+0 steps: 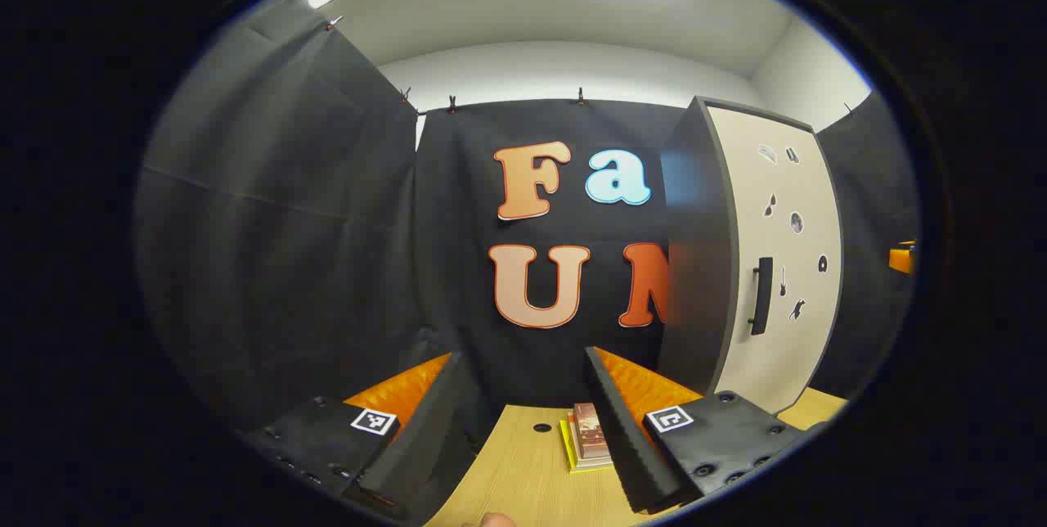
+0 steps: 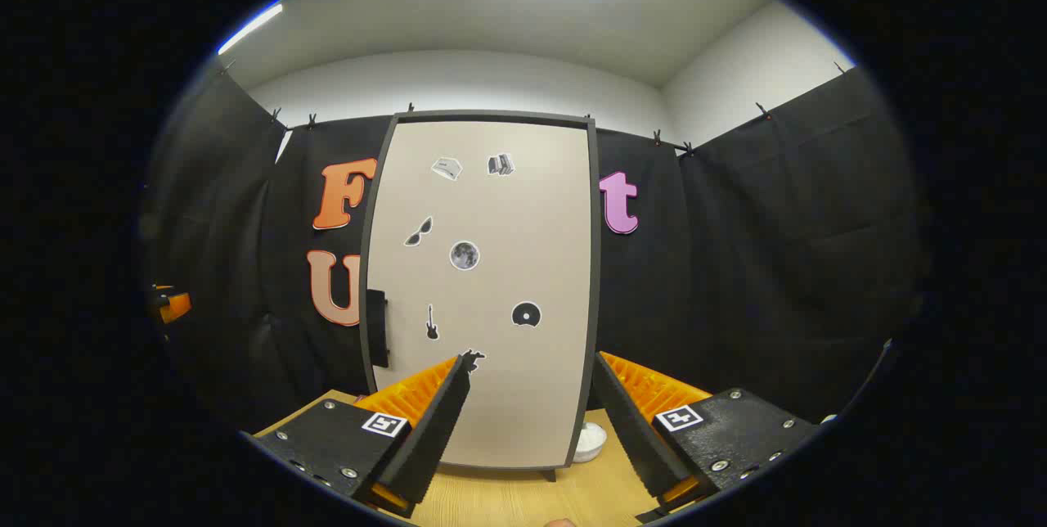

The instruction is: Open the cabinet door with the right hand, grasp the bottle in the cabinet with the left hand and place it on the coaster, then close the cabinet door with the right hand.

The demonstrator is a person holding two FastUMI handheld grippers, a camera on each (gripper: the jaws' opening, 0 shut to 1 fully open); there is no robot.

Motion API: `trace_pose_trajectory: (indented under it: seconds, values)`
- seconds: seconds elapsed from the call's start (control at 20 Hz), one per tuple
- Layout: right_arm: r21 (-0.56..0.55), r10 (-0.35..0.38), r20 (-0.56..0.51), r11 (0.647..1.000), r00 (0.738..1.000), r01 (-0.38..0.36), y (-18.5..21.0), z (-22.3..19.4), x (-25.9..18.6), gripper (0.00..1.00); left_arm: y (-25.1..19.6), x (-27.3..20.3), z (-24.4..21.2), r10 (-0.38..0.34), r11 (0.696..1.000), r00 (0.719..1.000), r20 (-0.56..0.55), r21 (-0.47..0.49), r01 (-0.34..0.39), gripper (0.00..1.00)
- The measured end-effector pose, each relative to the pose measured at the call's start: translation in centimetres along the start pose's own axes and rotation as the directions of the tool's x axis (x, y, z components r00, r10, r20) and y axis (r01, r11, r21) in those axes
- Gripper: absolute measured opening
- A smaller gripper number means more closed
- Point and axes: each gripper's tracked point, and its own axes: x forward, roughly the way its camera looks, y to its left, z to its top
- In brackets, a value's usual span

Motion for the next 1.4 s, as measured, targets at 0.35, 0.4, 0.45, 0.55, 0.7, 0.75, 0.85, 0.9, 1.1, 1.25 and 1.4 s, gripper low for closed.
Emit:
trace_pose_trajectory:
  seconds: [0.35,0.4,0.45,0.55,0.7,0.75,0.85,0.9,1.1,1.25,1.4]
  values:
    - [-0.025,-0.016,0.033,1.000,0.999,0.017,0.5,2.6,-1.6,0.94,0.3,-0.5,1.2,0.014,1.000,1.000,0.025,0.021,-0.015,0.95]
    - [-0.029,-0.013,0.033,0.999,0.999,0.014,0.8,2.6,-1.8,0.94,0.4,-0.4,1.2,0.015,1.000,1.000,0.023,0.017,-0.015,0.95]
    - [-0.033,-0.006,0.033,0.999,0.999,0.007,1.1,2.7,-2.0,0.94,0.6,-0.3,1.3,0.017,1.000,1.000,0.023,0.016,-0.017,0.95]
    - [-0.040,0.003,0.032,0.999,0.999,-0.002,1.6,2.5,-2.0,0.94,0.7,-0.1,1.5,0.018,1.000,1.000,0.025,0.006,-0.018,0.95]
    - [-0.040,0.006,0.021,0.999,1.000,-0.005,1.8,2.0,-1.8,0.94,0.7,0.0,2.3,0.021,1.000,0.999,0.038,0.005,-0.021,0.95]
    - [-0.038,0.006,0.019,0.999,1.000,-0.005,1.8,1.9,-1.8,0.94,0.7,-0.1,2.8,0.022,1.000,0.999,0.047,0.005,-0.022,0.95]
    - [-0.032,0.016,0.025,0.999,1.000,-0.015,2.1,1.6,-1.8,0.95,-0.2,-0.2,3.1,0.002,1.000,0.998,0.056,0.005,-0.002,0.95]
    - [-0.029,0.025,0.026,0.999,0.999,-0.024,2.4,1.2,-1.8,0.95,-0.6,-0.3,3.2,-0.009,1.000,0.998,0.058,0.005,0.008,0.97]
    - [-0.032,0.074,-0.004,0.997,0.997,-0.074,4.6,-0.9,-1.4,0.95,-1.4,-0.3,2.6,-0.020,1.000,0.999,0.046,0.003,0.020,0.95]
    - [-0.024,0.107,-0.007,0.994,0.994,-0.107,6.9,-2.0,-0.6,0.95,-1.6,-0.6,2.5,-0.026,1.000,0.998,0.053,0.009,0.026,0.93]
    - [0.028,0.153,-0.041,0.988,0.987,-0.152,10.2,-3.4,1.4,0.94,-1.6,-1.1,2.1,-0.034,0.999,0.998,0.046,0.009,0.034,0.95]
